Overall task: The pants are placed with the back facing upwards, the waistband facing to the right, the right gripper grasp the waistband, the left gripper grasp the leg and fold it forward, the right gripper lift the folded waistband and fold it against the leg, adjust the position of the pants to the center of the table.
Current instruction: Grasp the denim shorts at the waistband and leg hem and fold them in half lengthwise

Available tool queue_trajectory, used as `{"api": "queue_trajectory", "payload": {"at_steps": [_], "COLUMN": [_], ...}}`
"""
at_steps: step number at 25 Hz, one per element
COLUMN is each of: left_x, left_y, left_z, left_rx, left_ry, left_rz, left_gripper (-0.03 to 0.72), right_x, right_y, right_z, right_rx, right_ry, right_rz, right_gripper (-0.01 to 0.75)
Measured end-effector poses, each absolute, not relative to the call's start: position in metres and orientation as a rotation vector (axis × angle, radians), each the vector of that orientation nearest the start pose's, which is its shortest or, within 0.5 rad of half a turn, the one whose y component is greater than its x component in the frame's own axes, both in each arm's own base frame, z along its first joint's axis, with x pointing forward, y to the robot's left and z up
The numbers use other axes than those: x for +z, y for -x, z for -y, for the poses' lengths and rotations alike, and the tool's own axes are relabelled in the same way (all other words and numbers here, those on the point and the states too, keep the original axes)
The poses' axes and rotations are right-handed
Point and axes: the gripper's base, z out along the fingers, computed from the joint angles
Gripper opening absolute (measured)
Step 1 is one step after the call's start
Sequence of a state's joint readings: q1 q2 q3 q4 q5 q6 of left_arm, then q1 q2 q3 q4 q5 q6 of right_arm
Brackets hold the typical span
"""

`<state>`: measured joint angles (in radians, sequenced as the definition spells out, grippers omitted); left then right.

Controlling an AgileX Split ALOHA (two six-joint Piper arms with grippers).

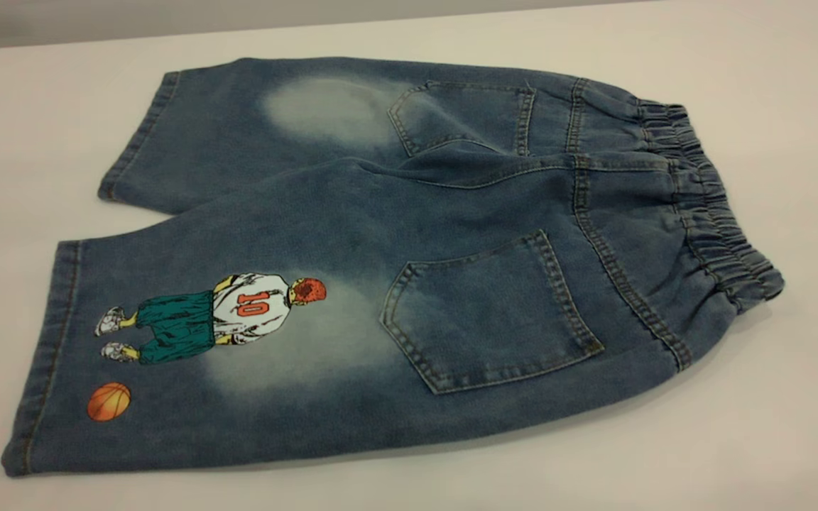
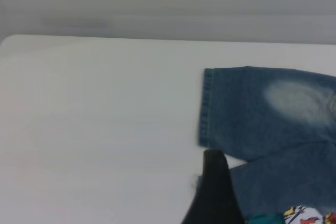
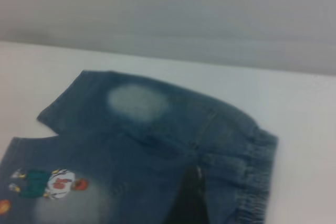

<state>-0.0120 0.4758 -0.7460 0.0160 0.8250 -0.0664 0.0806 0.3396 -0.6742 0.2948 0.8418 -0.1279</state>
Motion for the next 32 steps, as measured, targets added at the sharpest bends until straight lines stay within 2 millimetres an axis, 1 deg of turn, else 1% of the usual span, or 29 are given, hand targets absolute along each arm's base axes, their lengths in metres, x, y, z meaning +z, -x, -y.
{"api": "queue_trajectory", "payload": {"at_steps": [3, 6, 9, 12, 16, 19, 21, 23, 26, 28, 32], "left_x": [0.365, 0.366, 0.354, 0.342, 0.324, 0.313, 0.307, 0.301, 0.297, 0.297, 0.297], "left_y": [-0.105, -0.138, -0.171, -0.198, -0.229, -0.246, -0.254, -0.26, -0.264, -0.264, -0.264], "left_z": [0.004, 0.007, 0.009, 0.011, 0.012, 0.011, 0.011, 0.011, 0.01, 0.01, 0.01], "left_rx": [-0.09, -0.145, -0.197, -0.209, -0.221, -0.21, -0.203, -0.196, -0.19, -0.179, -0.175], "left_ry": [0.067, 0.088, 0.123, 0.124, 0.135, 0.131, 0.128, 0.129, 0.125, 0.111, 0.105], "left_rz": [-2.059, -2.078, -2.119, -2.134, -2.148, -2.145, -2.151, -2.159, -2.17, -2.162, -2.161], "left_gripper": [0.504, 0.504, 0.504, 0.504, 0.504, 0.504, 0.504, 0.504, 0.504, 0.504, 0.504], "right_x": [0.348, 0.346, 0.341, 0.331, 0.313, 0.297, 0.288, 0.283, 0.276, 0.271, 0.251], "right_y": [-0.072, -0.1, -0.125, -0.15, -0.175, -0.195, -0.205, -0.216, -0.232, -0.243, -0.262], "right_z": [-0.028, -0.031, -0.034, -0.038, -0.045, -0.051, -0.054, -0.059, -0.064, -0.063, -0.048], "right_rx": [0.363, 0.413, 0.44, 0.471, 0.536, 0.594, 0.637, 0.683, 0.765, 0.804, 0.856], "right_ry": [0.123, 0.085, 0.062, 0.044, 0.051, 0.07, 0.083, 0.1, 0.124, 0.109, 0.028], "right_rz": [-2.009, -2.039, -2.061, -2.108, -2.193, -2.256, -2.278, -2.279, -2.292, -2.299, -2.352], "right_gripper": [0.587, 0.587, 0.587, 0.587, 0.587, 0.587, 0.587, 0.587, 0.587, 0.587, 0.587]}}
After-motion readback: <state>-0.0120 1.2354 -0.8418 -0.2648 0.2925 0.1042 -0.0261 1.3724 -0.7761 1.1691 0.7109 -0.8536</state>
